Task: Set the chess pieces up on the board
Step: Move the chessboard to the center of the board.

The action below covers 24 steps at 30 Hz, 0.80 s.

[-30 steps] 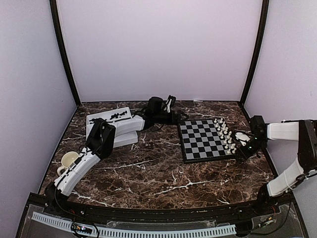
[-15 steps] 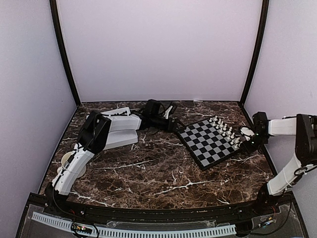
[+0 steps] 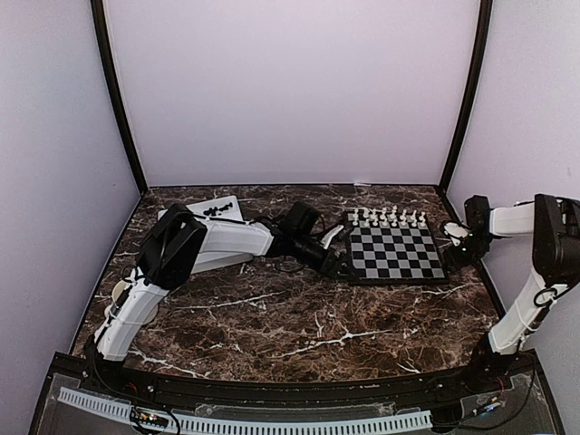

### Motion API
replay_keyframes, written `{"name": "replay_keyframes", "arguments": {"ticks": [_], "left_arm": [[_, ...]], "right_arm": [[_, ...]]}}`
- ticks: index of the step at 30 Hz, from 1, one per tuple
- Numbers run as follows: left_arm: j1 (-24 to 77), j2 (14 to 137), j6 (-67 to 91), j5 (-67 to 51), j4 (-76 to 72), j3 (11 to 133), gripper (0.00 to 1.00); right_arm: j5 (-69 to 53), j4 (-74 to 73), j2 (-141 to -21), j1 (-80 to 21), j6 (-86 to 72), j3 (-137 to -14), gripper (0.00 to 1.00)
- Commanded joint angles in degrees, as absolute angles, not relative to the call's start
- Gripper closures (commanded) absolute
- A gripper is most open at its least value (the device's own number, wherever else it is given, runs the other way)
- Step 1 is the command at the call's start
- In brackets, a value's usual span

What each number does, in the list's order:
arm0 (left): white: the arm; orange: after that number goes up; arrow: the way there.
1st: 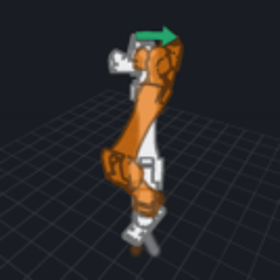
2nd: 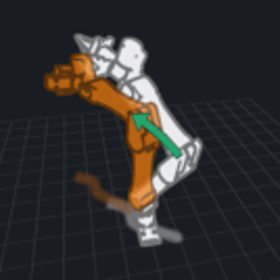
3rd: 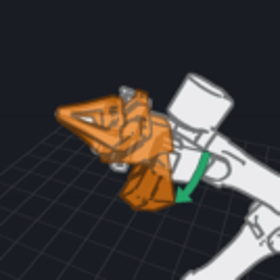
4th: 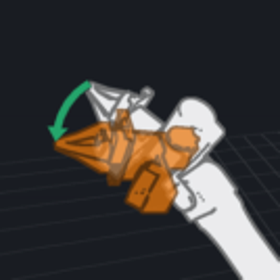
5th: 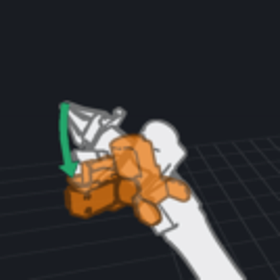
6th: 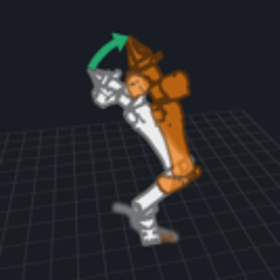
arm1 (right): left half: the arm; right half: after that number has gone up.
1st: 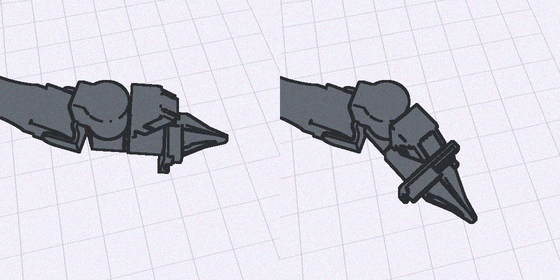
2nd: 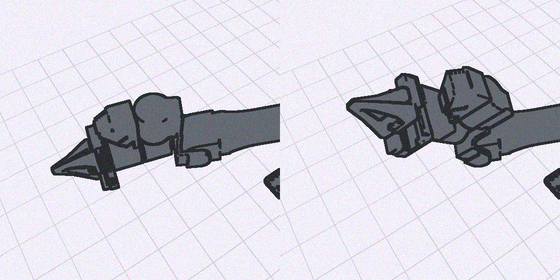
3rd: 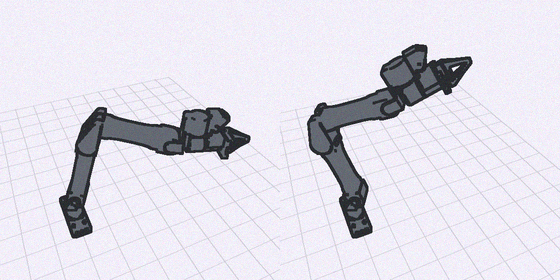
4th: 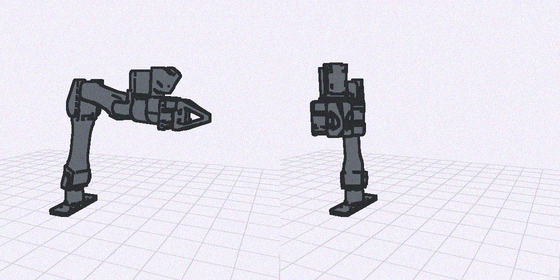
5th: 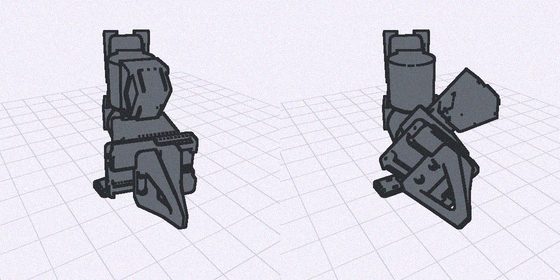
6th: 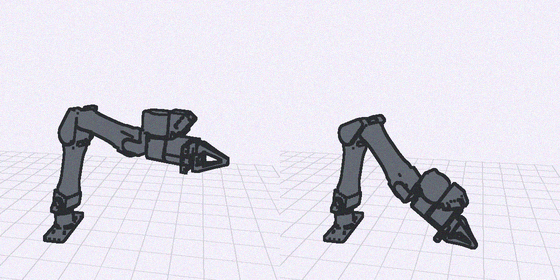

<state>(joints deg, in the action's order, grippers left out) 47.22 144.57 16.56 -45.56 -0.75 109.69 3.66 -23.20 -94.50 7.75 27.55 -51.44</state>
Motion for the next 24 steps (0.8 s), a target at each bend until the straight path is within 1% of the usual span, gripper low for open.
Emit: {"name": "replay_keyframes", "arguments": {"ticks": [1,7,12,24], "left_arm": [[49.9,141.3,12.3,-47.1,7.4,104.5,0.16],[50.1,141.6,12.3,-46.8,7.1,105.2,0.16],[50.1,141.2,12.2,-46.2,9.1,105.2,0.16],[52.0,134.6,7.7,-40.4,14.5,94.5,0.2]], "right_arm": [[0.3,-22.1,-96.7,7.0,26.9,-51.5,0.36],[0.3,-22.0,-96.5,7.0,27.3,-50.4,0.36],[-2.8,-23.7,-94.3,7.0,28.1,-49.1,0.37],[-1.9,-30.7,-84.2,6.0,33.0,-41.9,0.38]]}}
